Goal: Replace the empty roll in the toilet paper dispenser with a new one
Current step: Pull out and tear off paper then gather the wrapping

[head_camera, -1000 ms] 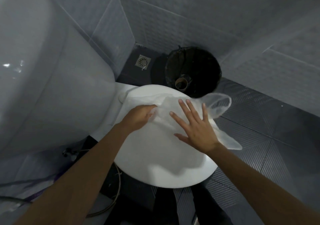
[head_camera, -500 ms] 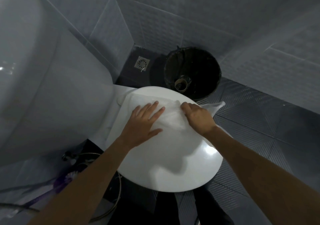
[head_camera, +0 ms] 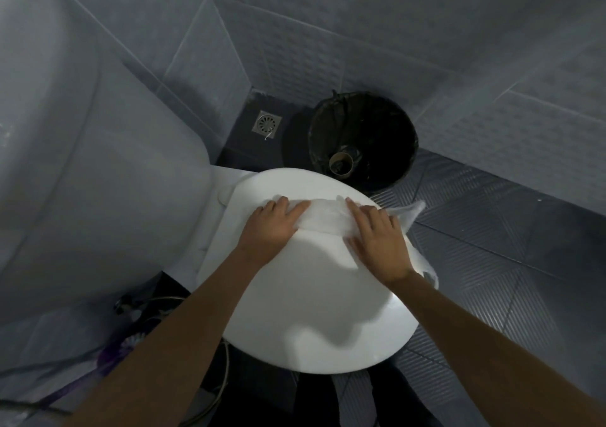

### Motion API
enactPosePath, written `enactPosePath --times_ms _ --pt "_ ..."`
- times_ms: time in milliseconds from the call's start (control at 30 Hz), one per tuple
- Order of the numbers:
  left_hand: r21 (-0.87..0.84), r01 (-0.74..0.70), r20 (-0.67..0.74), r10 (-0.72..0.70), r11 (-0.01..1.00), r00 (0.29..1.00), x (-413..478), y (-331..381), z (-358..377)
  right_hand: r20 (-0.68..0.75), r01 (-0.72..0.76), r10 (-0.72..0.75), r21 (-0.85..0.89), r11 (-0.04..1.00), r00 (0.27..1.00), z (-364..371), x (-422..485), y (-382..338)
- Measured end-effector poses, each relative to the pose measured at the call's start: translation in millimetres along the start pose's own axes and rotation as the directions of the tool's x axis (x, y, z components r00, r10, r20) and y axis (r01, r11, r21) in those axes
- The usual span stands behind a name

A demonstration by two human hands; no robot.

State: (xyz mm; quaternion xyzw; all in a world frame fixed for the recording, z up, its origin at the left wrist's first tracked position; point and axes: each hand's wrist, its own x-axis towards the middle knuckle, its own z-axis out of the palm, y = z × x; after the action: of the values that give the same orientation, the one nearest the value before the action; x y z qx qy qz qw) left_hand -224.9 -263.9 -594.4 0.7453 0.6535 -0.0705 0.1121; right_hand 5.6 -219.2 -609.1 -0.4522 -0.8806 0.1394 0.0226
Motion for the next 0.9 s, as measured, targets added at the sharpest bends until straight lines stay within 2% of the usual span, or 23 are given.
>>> enactPosePath --times_ms 67,133,200,300,333,400,467,567,633,733,800,900 --pt "-0.255 0.167 0.124 -0.139 0.952 0.982 2.9 7.6 -10.0 -0.016 -0.063 0.069 0.235 0.970 0.997 -5.1 5.3 -3.1" --pt "-0.414 0.297 0.122 -0.271 0.860 0.955 4.6 16.3 -19.3 0.086 -0.219 0.204 0.497 0.839 0.975 -16.7 12.4 -8.0" --pt "-0.562 0.357 0.083 -0.378 0.746 0.922 5.2 23.4 -27.7 0.202 -0.386 0.353 0.703 0.597 0.914 -29.1 20.0 -14.8" --pt "-0.745 0.313 0.001 -0.468 0.589 0.884 7.3 36.2 -35.9 0.348 -0.447 0.432 0.882 0.149 0.832 -46.1 27.9 -25.4" --pt "-0.766 0.290 -0.015 -0.466 0.574 0.885 8.3 41.8 -38.9 0.397 -0.446 0.415 0.895 0.022 0.818 -49.3 29.9 -26.2" --pt "-0.756 0.237 -0.034 -0.398 0.611 0.917 8.7 54.9 -42.7 0.502 -0.444 0.329 0.864 -0.238 0.800 -54.1 33.4 -28.4" --pt "-0.702 0.152 -0.057 -0.267 0.695 0.962 7.5 63.4 -42.2 0.532 -0.407 0.274 0.820 -0.402 0.801 -57.3 36.1 -28.9" --pt "-0.598 -0.030 -0.090 -0.029 0.801 0.996 1.5 62.7 -40.0 0.531 -0.366 0.371 0.825 -0.430 0.762 -61.3 36.2 -24.5" --pt "-0.592 -0.059 -0.081 0.014 0.804 0.997 -3.5 58.2 -40.2 0.539 -0.366 0.428 0.829 -0.422 0.726 -61.0 34.0 -16.2" --pt "-0.625 0.068 -0.071 -0.143 0.778 0.987 -1.4 48.0 -39.6 0.516 -0.361 0.509 0.853 -0.376 0.689 -63.5 32.5 -5.7" --pt "-0.611 0.159 -0.065 -0.249 0.775 0.966 7.2 39.9 -34.5 0.455 -0.376 0.575 0.890 -0.260 0.680 -63.0 35.4 -0.7" --pt "-0.483 0.201 -0.100 -0.281 0.852 0.954 25.7 27.6 -21.0 0.334 -0.406 0.678 0.912 -0.056 0.655 -58.5 45.2 6.9"
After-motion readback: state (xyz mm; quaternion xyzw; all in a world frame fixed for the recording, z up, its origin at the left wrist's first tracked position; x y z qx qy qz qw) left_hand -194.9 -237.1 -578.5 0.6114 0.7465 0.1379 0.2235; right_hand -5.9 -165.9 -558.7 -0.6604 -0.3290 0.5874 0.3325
